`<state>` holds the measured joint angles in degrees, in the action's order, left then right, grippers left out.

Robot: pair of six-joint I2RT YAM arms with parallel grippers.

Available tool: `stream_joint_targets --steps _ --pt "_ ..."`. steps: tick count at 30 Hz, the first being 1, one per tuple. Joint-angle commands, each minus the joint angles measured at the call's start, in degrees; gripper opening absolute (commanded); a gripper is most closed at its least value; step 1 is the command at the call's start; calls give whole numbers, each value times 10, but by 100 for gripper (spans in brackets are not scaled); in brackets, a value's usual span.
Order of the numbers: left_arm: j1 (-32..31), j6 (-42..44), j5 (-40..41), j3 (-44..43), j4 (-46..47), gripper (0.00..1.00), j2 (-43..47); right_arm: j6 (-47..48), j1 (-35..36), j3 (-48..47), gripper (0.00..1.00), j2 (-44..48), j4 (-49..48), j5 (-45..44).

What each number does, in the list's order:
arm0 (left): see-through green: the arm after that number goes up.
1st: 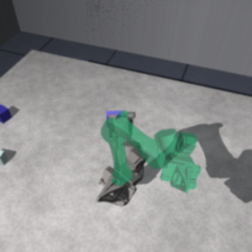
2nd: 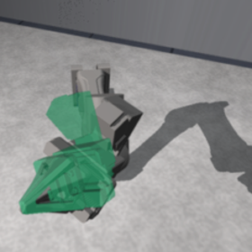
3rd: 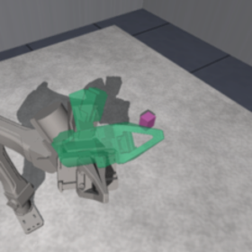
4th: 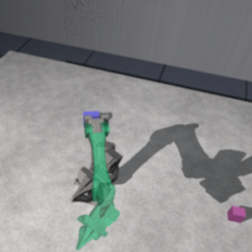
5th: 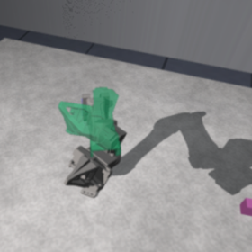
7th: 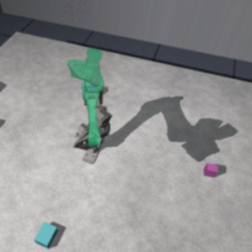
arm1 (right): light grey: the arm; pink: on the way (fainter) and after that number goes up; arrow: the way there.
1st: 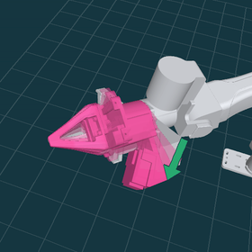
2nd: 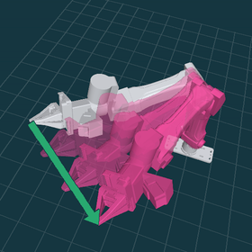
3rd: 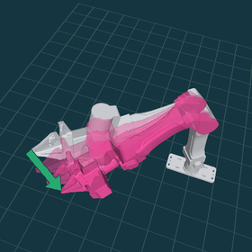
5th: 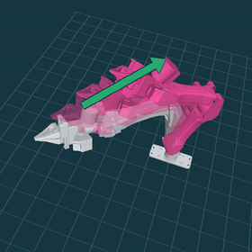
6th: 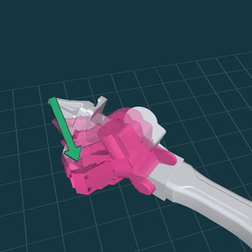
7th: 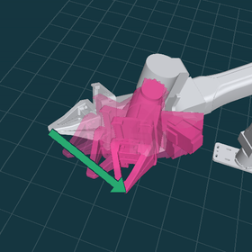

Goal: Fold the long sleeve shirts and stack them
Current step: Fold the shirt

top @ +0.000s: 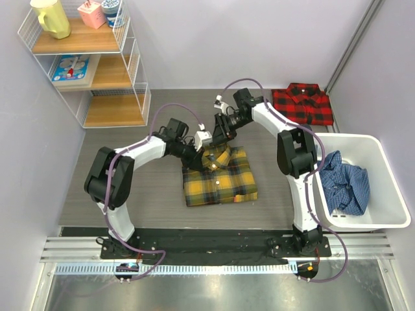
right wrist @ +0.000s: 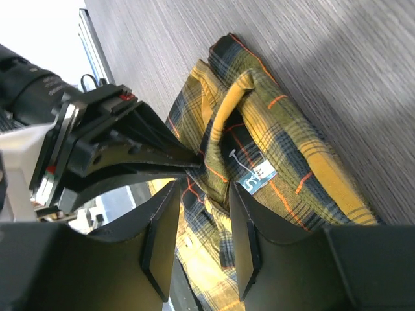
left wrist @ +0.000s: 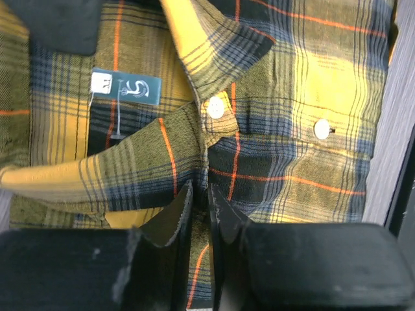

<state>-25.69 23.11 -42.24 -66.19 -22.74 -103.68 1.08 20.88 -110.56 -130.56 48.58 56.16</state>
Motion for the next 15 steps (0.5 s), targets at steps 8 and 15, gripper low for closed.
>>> stream_joint_targets --steps 8,15 --pt "-16 62 8 24 27 16 53 -21 34 29 46 10 -16 10" --pt "-25 86 15 34 25 16 59 -13 52 41 50 -7 -8 -10"
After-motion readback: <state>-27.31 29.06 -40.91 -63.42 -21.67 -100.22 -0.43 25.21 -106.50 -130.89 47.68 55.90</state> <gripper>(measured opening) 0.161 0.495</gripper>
